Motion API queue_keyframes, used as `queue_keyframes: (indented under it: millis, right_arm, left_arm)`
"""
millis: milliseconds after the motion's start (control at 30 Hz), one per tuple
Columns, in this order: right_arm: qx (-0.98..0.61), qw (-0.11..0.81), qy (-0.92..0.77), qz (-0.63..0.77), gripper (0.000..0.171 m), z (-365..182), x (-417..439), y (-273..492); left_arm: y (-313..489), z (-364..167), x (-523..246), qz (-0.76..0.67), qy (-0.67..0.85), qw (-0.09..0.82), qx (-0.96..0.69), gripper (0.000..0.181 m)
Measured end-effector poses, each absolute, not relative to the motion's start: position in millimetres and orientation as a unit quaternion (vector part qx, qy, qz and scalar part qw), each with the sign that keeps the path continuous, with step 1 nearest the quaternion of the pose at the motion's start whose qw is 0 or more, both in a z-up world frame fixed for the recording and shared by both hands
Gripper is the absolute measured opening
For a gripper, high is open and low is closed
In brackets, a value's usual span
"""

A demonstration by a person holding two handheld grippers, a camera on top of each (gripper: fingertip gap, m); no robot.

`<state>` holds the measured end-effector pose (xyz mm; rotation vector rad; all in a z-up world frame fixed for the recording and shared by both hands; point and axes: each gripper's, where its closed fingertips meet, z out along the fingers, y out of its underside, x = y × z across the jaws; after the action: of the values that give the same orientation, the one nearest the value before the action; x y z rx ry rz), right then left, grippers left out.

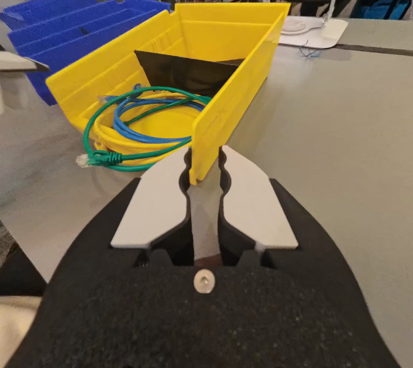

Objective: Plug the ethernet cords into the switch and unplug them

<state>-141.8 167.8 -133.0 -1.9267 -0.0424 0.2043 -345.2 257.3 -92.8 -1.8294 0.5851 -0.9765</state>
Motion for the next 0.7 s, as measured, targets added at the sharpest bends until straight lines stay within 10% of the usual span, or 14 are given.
queue_keyframes:
  millis: [333, 533, 700]
  right_arm:
    - [-0.785, 0.607, 0.023, 0.119, 0.016, -116, -116, 161]
    - [-0.766, 0.634, -0.017, 0.106, 0.015, -104, -138, 160]
    - [-0.755, 0.643, -0.070, 0.110, 0.016, -98, -166, 154]
  left_arm:
    - [385, -113, -580, -0.181, 0.139, 0.535, -0.814, 0.062]
    - [447, -134, -593, -0.186, 0.132, 0.521, -0.823, 0.065]
    - [460, -138, -573, -0.215, 0.180, 0.508, -0.814, 0.006]
